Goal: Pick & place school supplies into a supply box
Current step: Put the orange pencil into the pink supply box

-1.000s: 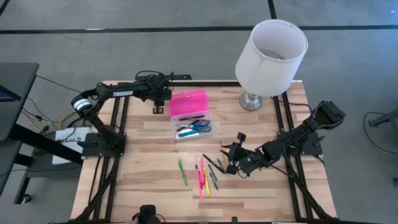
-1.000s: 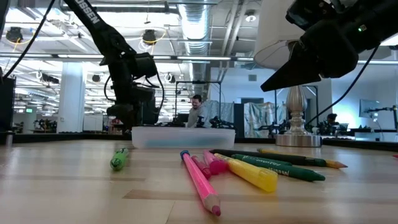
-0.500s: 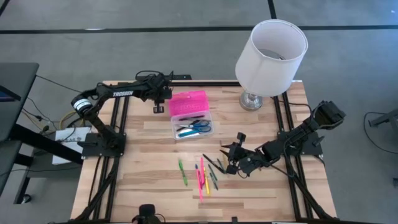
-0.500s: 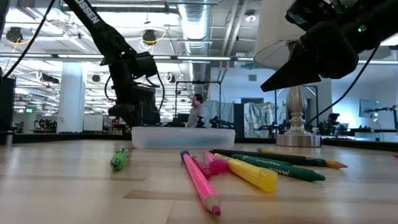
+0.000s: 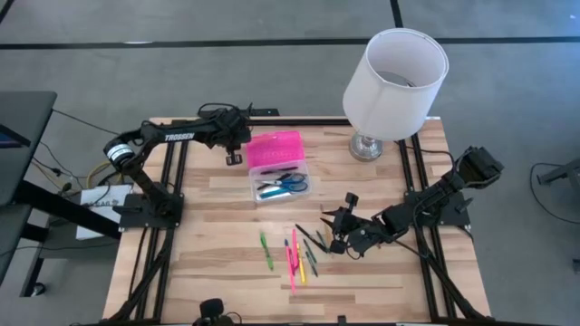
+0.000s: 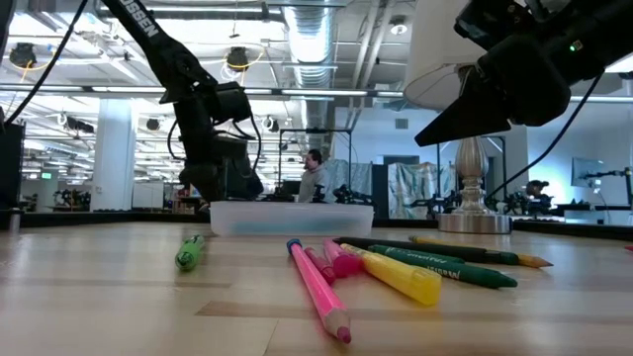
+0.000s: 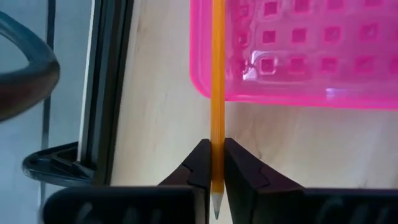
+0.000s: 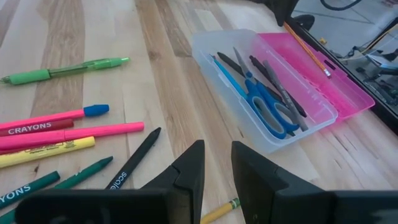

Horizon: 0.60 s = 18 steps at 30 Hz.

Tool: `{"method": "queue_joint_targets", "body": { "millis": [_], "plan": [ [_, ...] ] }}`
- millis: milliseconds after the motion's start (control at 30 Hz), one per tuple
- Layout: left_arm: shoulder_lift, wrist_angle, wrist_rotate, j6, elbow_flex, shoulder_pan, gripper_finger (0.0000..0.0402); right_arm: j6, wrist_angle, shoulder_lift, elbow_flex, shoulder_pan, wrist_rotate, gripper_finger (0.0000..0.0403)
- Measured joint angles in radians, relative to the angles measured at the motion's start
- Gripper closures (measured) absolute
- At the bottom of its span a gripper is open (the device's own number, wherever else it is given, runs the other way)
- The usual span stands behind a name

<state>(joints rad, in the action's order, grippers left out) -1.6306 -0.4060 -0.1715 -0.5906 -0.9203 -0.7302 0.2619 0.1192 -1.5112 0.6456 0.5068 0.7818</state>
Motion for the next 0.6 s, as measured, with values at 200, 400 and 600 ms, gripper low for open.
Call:
{"method": "queue_joint_targets", "body": {
  "millis": [200,400,600],
  "plan": [
    [0.000,0.001,-0.001,0.106,0.000,0.042,0.0382,0.000,0.000,0.000,0.000,0.000,0.000,0.0329],
    [0.001,0.001,-0.002,0.168,0.000,0.089,0.0383,0.000,0.000,0.000,0.000,0.002,0.000,0.0329],
    [0.003,-0.009,-0.047,0.211,0.000,0.131,0.0385,0.001,0.000,0.000,0.000,0.003,-0.001,0.0329]
  ]
}}
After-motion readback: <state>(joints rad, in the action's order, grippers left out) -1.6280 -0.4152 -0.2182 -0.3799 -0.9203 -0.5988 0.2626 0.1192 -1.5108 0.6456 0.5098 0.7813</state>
